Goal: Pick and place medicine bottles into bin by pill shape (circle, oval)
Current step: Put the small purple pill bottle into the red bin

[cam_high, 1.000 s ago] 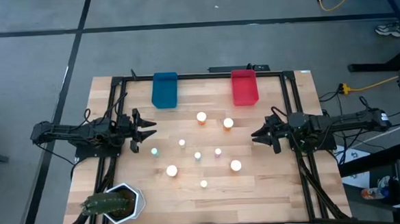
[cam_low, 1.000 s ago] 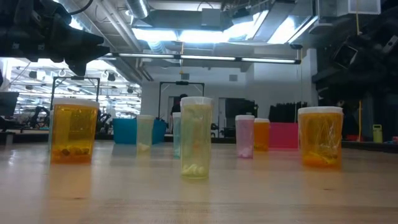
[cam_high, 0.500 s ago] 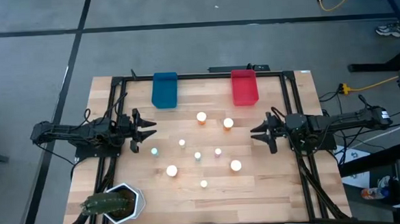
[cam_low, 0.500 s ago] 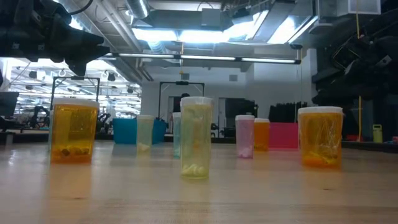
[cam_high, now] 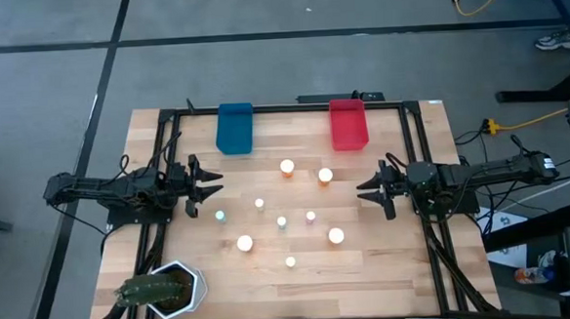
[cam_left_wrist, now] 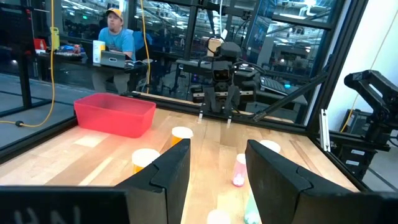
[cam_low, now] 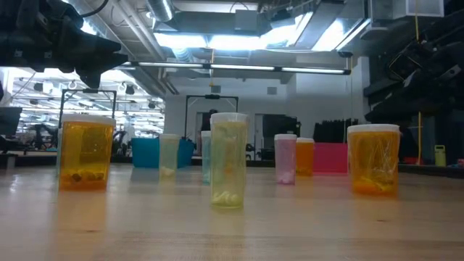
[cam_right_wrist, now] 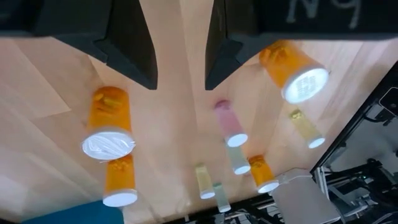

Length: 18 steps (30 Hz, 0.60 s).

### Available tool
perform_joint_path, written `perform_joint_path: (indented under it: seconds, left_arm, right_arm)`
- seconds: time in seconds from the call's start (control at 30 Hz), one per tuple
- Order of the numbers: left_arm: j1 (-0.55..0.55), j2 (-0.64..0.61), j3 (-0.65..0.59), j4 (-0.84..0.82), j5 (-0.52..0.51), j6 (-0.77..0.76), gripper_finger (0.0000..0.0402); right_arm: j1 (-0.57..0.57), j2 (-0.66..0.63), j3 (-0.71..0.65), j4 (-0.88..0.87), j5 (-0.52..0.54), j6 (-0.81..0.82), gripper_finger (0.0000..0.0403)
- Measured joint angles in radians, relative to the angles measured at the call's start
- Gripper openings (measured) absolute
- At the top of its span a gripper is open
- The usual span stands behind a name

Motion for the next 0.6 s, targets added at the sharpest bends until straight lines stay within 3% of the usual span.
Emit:
perform_joint_path:
  seconds: [0.43,0.6]
  left_arm:
    - [0.000,0.000,0.000,0.000,0.000,0.000,0.0147]
    - [0.000,0.000,0.000,0.000,0.000,0.000,0.0147]
  right_arm:
    - [0.000,0.000,0.000,-0.001,0.008,0.053,0.0136]
    - [0.000,0.019,0.072,-0.132,0.035,0.081,0.0136]
